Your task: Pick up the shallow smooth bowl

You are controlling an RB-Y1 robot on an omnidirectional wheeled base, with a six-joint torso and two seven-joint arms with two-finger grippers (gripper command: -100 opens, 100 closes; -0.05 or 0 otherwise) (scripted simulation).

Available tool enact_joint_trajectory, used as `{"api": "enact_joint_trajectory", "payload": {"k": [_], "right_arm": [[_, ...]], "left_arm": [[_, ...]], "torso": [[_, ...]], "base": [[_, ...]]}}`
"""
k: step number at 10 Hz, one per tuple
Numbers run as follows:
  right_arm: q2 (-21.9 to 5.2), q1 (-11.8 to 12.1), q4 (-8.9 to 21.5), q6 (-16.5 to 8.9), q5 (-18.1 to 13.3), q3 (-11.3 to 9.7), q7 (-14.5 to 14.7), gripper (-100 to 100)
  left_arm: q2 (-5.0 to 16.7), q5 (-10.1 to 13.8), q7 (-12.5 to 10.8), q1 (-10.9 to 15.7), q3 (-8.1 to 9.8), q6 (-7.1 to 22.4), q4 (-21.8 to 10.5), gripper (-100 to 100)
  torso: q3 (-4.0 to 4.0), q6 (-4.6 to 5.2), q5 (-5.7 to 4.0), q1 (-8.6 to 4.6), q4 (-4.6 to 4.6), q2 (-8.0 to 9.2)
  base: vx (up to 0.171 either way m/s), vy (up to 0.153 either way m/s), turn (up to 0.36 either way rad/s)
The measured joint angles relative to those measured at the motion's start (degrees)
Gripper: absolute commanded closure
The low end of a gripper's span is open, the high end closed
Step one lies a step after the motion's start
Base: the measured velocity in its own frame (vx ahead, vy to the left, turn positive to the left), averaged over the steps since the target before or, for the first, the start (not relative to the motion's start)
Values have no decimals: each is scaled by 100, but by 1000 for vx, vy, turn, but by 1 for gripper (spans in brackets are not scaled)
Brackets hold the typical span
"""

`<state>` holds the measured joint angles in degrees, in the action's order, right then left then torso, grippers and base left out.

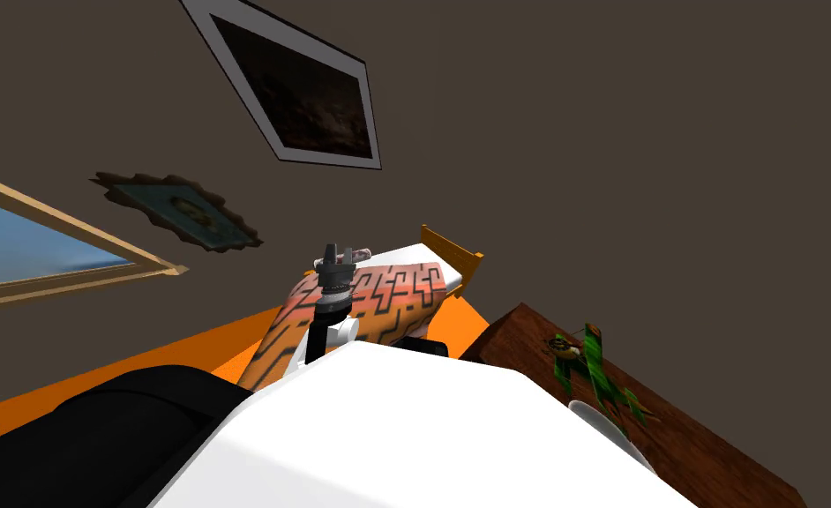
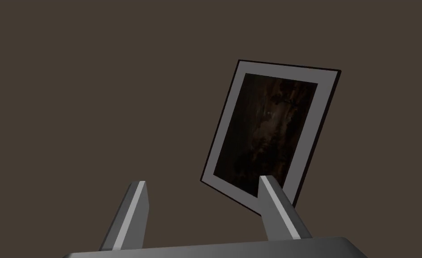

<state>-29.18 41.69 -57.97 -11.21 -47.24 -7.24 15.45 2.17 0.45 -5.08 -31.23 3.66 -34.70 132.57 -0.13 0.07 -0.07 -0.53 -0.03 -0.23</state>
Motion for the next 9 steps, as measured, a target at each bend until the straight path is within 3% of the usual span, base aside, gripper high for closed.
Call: {"api": "enact_joint_trajectory", "payload": {"k": [2,3,4,7,9], "right_arm": [[70,39,437,-21,-391,148,73,-100],[64,103,692,17,-640,233,102,-100],[-4,167,683,-80,-548,116,178,-100],[57,123,1261,-211,-1053,125,284,-100],[6,160,1282,-263,-989,44,362,-100]], "left_arm": [[0,0,0,0,0,0,0,0],[0,0,0,0,0,0,0,0],[0,0,0,-1,1,0,0,0],[0,0,0,0,0,0,0,0],[-1,0,0,-1,0,0,0,0]], "torso": [[4,0,2,16,2,7],[4,2,2,12,1,6],[6,8,2,22,2,11],[7,3,2,19,3,11],[10,10,5,39,4,17]], "base": [[47,-76,404],[29,-70,88],[14,-49,166],[21,-69,251],[3,-29,154]]}}
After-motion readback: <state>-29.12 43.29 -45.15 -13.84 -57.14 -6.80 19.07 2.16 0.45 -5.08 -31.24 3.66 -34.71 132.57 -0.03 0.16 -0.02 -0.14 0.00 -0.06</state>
